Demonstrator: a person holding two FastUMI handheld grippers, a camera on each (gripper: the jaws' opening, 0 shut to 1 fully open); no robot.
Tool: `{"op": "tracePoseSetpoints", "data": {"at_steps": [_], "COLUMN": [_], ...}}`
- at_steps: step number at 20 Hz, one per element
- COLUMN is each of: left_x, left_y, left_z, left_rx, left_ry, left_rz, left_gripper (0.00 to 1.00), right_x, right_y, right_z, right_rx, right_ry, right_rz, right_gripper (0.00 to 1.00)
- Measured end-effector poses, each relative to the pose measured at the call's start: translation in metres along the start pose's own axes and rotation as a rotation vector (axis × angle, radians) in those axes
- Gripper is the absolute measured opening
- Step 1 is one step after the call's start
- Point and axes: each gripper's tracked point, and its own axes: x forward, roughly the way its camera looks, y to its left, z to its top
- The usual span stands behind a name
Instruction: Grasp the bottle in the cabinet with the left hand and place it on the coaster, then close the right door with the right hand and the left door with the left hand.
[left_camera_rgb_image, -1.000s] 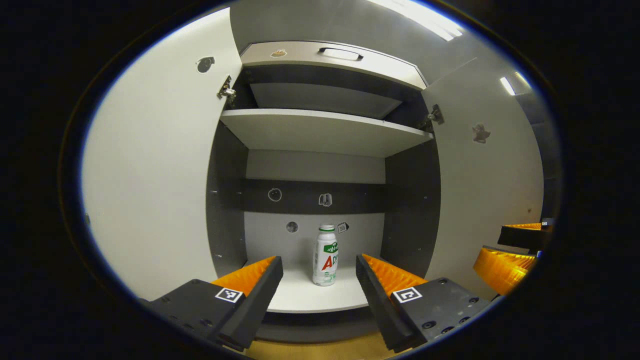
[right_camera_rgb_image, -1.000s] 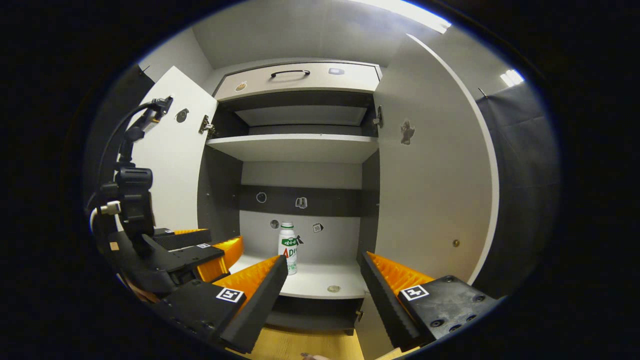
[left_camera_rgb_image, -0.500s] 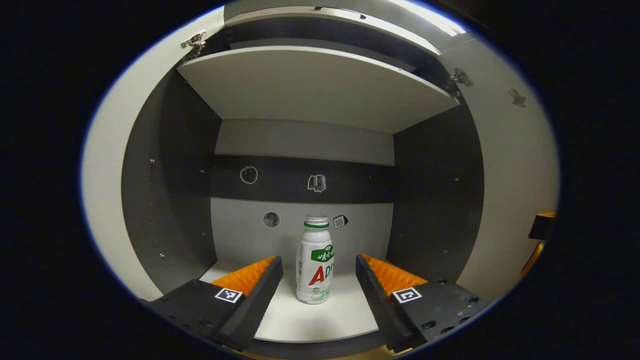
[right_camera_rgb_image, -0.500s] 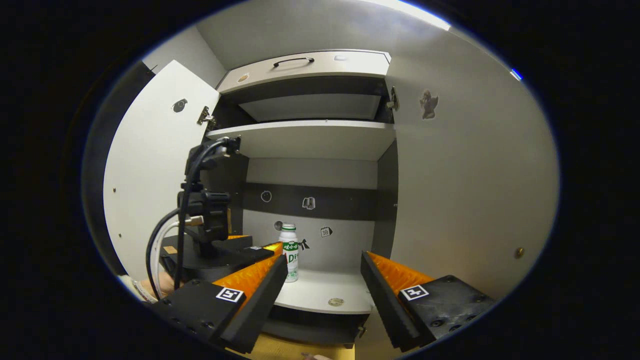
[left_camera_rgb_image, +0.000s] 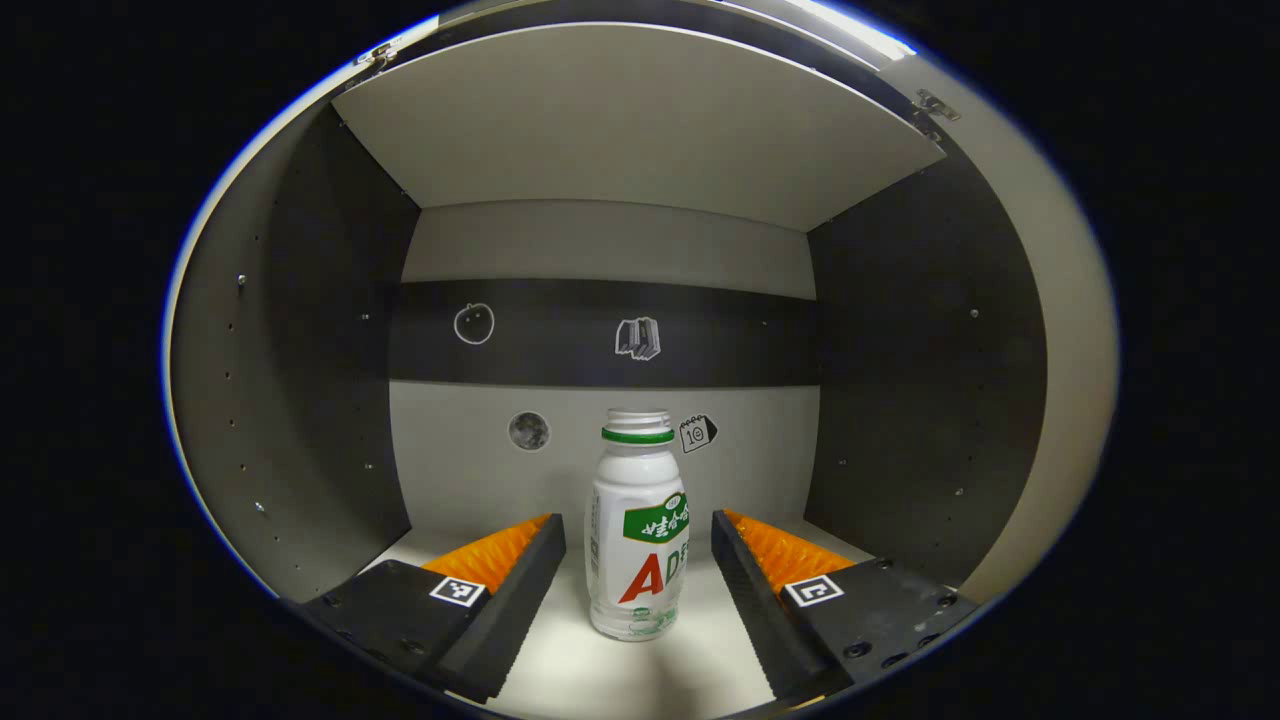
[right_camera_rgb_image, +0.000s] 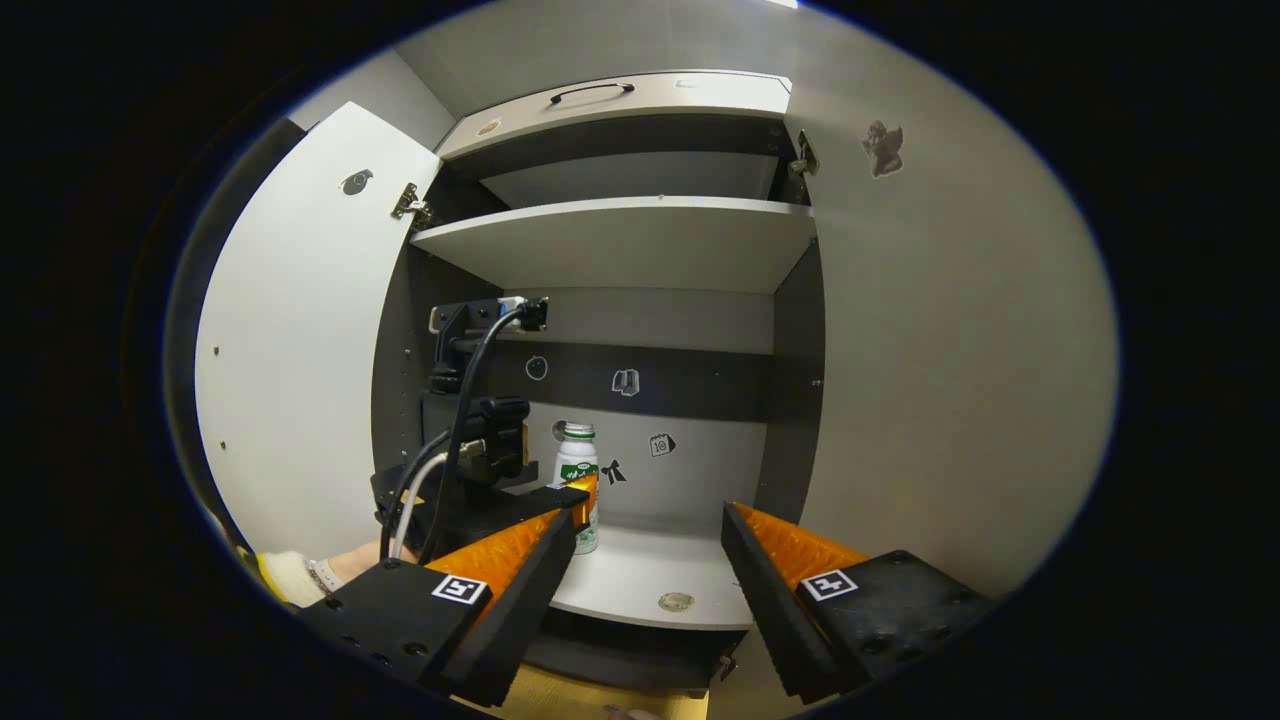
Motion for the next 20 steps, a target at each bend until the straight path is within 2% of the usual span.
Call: {"op": "tracePoseSetpoints", "data": {"at_steps": [5, 13, 15, 16, 20], "left_x": [0.021, 0.049, 0.051, 0.052, 0.046], "left_y": [0.005, -0.002, -0.003, -0.003, -0.006], "left_z": [-0.011, -0.017, -0.017, -0.016, -0.010], "left_rx": [-0.010, -0.032, -0.048, -0.057, -0.059], "left_ry": [0.020, 0.027, 0.015, 0.011, 0.010], "left_rz": [0.008, -0.033, -0.044, -0.043, -0.052], "left_gripper": [0.93, 0.93, 0.89, 0.82, 0.76], "right_x": [0.008, 0.029, 0.033, 0.035, 0.035], "right_y": [0.003, -0.003, -0.002, -0.003, -0.002], "right_z": [0.008, -0.003, -0.003, -0.003, -0.005], "right_rx": [-0.012, 0.024, 0.029, 0.034, 0.054], "right_ry": [-0.051, -0.037, -0.047, -0.053, -0.046], "right_rz": [0.031, 0.041, 0.046, 0.044, 0.050], "right_gripper": [0.97, 0.97, 0.98, 0.97, 0.97]}}
